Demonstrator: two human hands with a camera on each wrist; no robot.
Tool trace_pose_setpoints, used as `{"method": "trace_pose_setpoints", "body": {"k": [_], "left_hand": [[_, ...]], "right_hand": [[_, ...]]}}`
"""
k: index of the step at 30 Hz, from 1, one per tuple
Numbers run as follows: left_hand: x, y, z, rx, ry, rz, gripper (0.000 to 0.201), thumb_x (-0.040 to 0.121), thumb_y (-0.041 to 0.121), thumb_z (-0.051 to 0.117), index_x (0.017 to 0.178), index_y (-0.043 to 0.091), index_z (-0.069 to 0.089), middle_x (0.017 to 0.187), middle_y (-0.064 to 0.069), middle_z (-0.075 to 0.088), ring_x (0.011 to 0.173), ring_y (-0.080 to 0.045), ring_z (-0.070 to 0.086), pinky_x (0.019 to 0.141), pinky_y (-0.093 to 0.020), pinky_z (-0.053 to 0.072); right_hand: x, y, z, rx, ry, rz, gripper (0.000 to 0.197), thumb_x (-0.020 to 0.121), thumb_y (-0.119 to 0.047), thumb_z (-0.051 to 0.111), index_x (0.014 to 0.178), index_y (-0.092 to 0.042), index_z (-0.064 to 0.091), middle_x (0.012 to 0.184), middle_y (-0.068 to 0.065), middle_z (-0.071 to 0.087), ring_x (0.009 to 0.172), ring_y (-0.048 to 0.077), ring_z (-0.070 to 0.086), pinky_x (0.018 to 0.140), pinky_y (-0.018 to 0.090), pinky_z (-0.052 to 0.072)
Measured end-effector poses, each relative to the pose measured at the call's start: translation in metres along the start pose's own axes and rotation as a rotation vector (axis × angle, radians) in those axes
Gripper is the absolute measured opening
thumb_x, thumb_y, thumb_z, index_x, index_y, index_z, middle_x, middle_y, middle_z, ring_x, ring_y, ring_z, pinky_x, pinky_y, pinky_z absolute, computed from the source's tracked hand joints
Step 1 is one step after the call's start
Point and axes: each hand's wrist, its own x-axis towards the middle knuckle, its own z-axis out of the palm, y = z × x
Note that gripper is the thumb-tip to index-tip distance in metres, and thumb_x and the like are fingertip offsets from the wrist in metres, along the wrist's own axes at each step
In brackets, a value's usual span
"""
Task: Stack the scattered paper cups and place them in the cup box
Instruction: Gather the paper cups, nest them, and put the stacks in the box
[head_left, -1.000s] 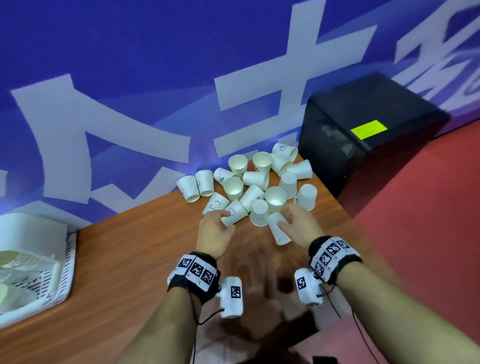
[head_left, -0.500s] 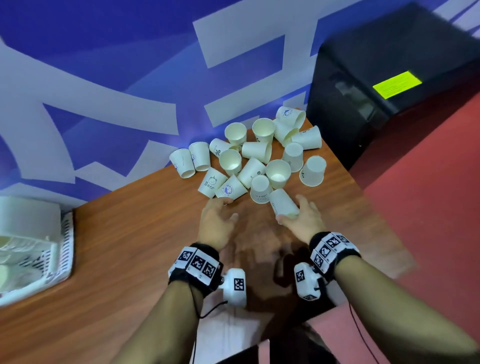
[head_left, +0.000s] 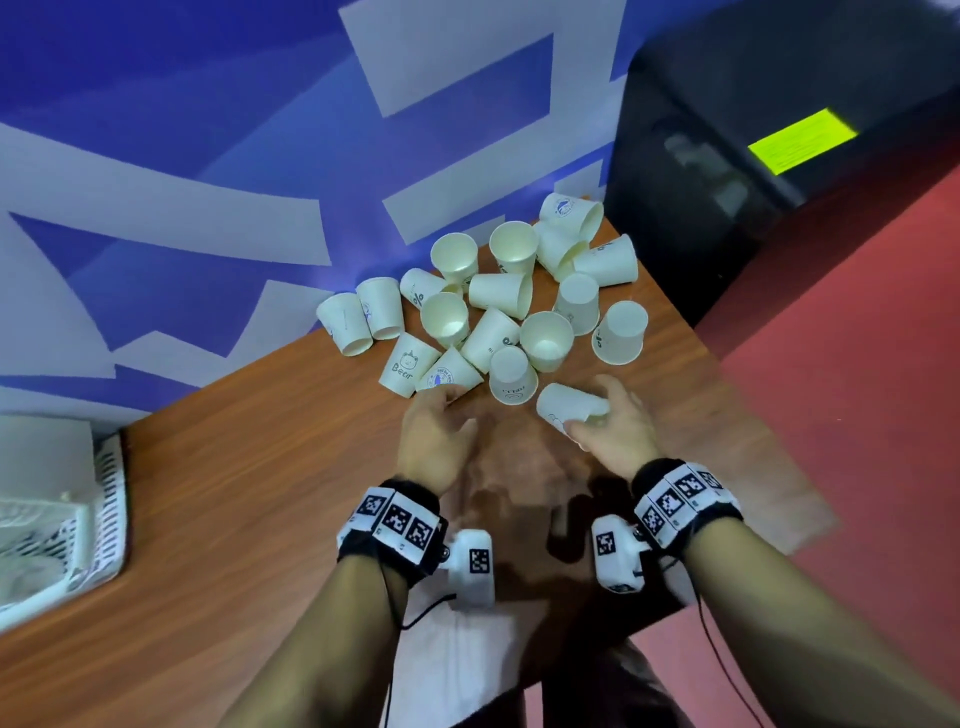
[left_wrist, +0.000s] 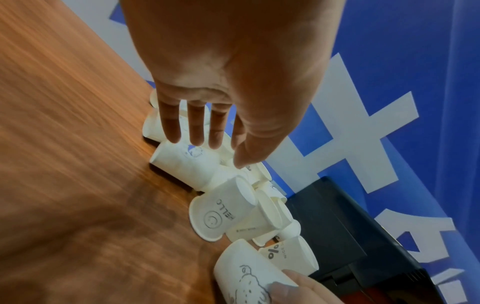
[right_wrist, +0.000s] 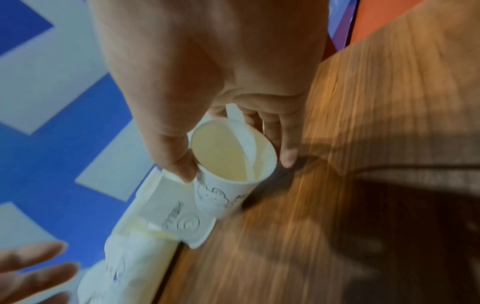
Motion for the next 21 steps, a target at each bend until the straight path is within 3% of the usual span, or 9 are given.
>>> {"method": "trace_pose_setpoints", "body": {"k": [3,6,8,13,17,21], "left_hand": [[0.017,0.016,0.019,-0.007,-0.004,0.024,0.042,0.081,0.012,0.073,0.120,0.018,0.058,0.110,0.008,0.051,0.107,-0.012,0.054,0.090,-0.023,0.040],[0.035,0.022,0.042,0.029,0.013,0.042,0.061,0.076,0.015,0.076,0.132,0.015,0.052,0.126,-0.005,0.053,0.116,-0.022,0.052,0.099,-0.034,0.045],[0.045,0.022,0.055,0.107,0.027,0.057,0.069,0.075,0.019,0.078,0.137,0.013,0.048,0.133,-0.011,0.050,0.122,-0.029,0.048,0.105,-0.043,0.042],[0.060,0.024,0.075,0.245,0.055,0.088,0.072,0.076,0.023,0.076,0.140,0.014,0.046,0.136,-0.015,0.046,0.121,-0.038,0.045,0.105,-0.046,0.034],[0.067,0.021,0.082,0.278,0.020,0.068,0.068,0.079,0.019,0.073,0.141,0.017,0.046,0.135,-0.016,0.048,0.122,-0.037,0.045,0.105,-0.044,0.034],[0.064,0.018,0.080,0.231,-0.002,0.069,0.069,0.078,0.015,0.074,0.141,0.020,0.046,0.134,-0.014,0.049,0.123,-0.035,0.046,0.106,-0.043,0.036]], "right_hand": [[-0.003,0.012,-0.018,0.127,0.021,-0.001,0.076,0.076,-0.033,0.074,0.142,-0.036,0.037,0.136,-0.003,0.044,0.116,0.016,0.050,0.102,0.040,0.045],[-0.005,0.026,-0.034,0.236,0.059,-0.036,0.061,0.073,-0.038,0.074,0.127,-0.043,0.045,0.129,-0.004,0.053,0.115,0.014,0.053,0.102,0.041,0.047],[-0.007,0.034,-0.041,0.268,0.081,-0.044,0.052,0.068,-0.047,0.071,0.116,-0.047,0.050,0.121,-0.007,0.057,0.113,0.014,0.055,0.100,0.044,0.048],[-0.009,0.045,-0.052,0.314,0.118,-0.034,0.043,0.064,-0.052,0.070,0.105,-0.052,0.057,0.116,-0.004,0.060,0.112,0.015,0.056,0.100,0.044,0.048],[-0.012,0.049,-0.055,0.344,0.122,-0.027,0.051,0.063,-0.048,0.074,0.112,-0.045,0.059,0.120,-0.004,0.059,0.113,0.014,0.056,0.099,0.041,0.050],[-0.016,0.050,-0.058,0.306,0.111,-0.031,0.054,0.071,-0.034,0.079,0.121,-0.036,0.058,0.120,-0.002,0.058,0.111,0.015,0.057,0.093,0.029,0.049]]}}
